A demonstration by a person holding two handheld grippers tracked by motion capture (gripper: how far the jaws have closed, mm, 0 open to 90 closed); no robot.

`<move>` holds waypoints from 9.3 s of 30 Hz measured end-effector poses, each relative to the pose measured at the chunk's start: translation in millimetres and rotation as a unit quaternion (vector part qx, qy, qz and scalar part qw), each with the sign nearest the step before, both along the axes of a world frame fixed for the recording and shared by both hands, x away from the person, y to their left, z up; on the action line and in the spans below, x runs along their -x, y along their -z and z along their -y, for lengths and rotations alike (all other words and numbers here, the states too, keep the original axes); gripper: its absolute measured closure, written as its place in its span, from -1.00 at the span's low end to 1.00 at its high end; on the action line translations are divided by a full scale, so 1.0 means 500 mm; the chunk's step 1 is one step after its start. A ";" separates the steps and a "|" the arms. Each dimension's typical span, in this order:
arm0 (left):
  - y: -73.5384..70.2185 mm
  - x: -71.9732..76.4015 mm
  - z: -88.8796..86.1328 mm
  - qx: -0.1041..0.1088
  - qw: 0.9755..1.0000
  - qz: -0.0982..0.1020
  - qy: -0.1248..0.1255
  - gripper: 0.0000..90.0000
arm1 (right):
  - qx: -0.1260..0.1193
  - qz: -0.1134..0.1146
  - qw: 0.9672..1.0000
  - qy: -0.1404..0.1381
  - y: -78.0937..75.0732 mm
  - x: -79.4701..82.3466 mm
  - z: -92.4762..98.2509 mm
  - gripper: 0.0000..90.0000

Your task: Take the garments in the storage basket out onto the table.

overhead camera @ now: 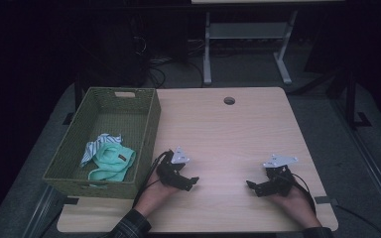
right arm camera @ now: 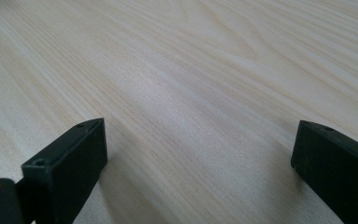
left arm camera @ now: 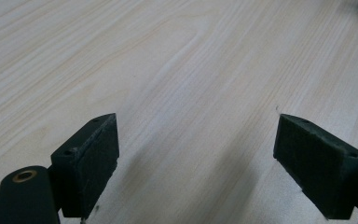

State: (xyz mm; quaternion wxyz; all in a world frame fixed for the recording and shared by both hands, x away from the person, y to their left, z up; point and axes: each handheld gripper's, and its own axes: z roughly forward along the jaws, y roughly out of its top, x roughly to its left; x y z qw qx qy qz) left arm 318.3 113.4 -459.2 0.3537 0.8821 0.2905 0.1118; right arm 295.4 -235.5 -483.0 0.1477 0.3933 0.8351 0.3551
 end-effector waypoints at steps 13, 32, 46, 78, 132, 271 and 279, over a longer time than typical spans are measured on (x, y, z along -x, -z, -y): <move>-0.013 -0.001 0.000 0.003 1.000 -0.002 0.003 -0.70 | 0.000 0.000 1.000 0.000 0.000 0.000 0.000 -0.93; -0.037 -0.004 -0.003 0.001 1.000 -0.001 0.006 -0.69 | 0.000 0.000 1.000 0.000 0.000 0.000 0.000 -0.93; -0.054 -0.006 -0.003 0.005 1.000 -0.004 0.004 -0.69 | -0.002 -0.004 1.000 0.003 0.000 0.001 -0.001 -0.93; -0.110 -0.017 -0.004 0.006 0.999 -0.012 0.030 -0.69 | -0.001 -0.002 1.000 0.002 0.000 0.001 -0.001 -0.93; -0.202 -0.029 -0.071 0.024 0.998 -0.010 0.059 -0.68 | -0.002 -0.004 1.000 0.004 -0.001 0.001 -0.001 -0.93; -0.102 -0.108 -0.387 -0.095 0.984 -0.050 -0.139 -0.60 | 0.000 -0.001 1.000 0.001 0.000 0.000 -0.001 -0.93; -0.087 -0.109 -0.368 -0.123 0.984 -0.070 -0.111 -0.60 | 0.000 -0.001 1.000 0.001 0.000 0.000 -0.001 -0.93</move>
